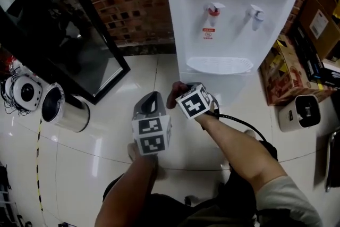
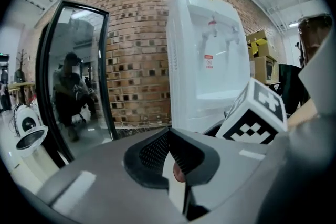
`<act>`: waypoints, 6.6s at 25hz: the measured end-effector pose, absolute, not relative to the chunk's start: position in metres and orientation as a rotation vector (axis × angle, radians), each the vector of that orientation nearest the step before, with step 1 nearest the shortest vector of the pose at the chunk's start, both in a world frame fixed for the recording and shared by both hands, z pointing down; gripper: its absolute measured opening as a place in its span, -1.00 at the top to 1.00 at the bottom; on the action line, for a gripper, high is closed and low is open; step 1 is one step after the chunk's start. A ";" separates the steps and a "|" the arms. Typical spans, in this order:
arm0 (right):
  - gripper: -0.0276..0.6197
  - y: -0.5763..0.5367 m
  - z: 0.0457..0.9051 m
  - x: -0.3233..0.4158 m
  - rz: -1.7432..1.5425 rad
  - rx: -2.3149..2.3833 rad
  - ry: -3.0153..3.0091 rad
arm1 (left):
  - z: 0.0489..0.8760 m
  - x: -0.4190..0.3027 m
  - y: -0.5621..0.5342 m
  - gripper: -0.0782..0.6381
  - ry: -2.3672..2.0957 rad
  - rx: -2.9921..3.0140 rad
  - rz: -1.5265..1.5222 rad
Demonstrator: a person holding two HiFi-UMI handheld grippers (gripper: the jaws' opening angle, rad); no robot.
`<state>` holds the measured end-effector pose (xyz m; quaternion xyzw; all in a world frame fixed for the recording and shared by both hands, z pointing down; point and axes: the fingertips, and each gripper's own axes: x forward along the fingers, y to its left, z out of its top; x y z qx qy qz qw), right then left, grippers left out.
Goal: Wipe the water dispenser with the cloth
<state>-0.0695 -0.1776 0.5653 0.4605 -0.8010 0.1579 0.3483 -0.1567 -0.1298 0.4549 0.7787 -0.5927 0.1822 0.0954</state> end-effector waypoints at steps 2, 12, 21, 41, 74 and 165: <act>0.65 -0.185 0.575 -0.068 0.426 1.216 -2.046 | 0.453 -0.164 -0.123 0.78 -1.768 2.281 0.504; 0.65 -0.187 0.576 -0.035 0.589 1.346 -1.997 | 0.451 -0.150 -0.112 0.78 -1.739 2.306 0.520; 0.65 -0.172 0.565 0.048 0.581 1.434 -1.911 | 0.450 -0.067 -0.117 0.78 -1.587 2.464 0.551; 0.65 -0.139 0.563 0.219 0.563 1.624 -1.685 | 0.469 0.080 -0.125 0.78 -1.243 2.708 0.600; 0.65 -0.140 0.549 0.070 0.524 1.322 -1.988 | 0.481 -0.015 -0.164 0.78 -1.393 2.543 0.698; 0.65 -0.148 0.650 -0.002 0.861 1.056 -1.922 | 0.568 -0.141 -0.181 0.78 -1.541 2.345 0.994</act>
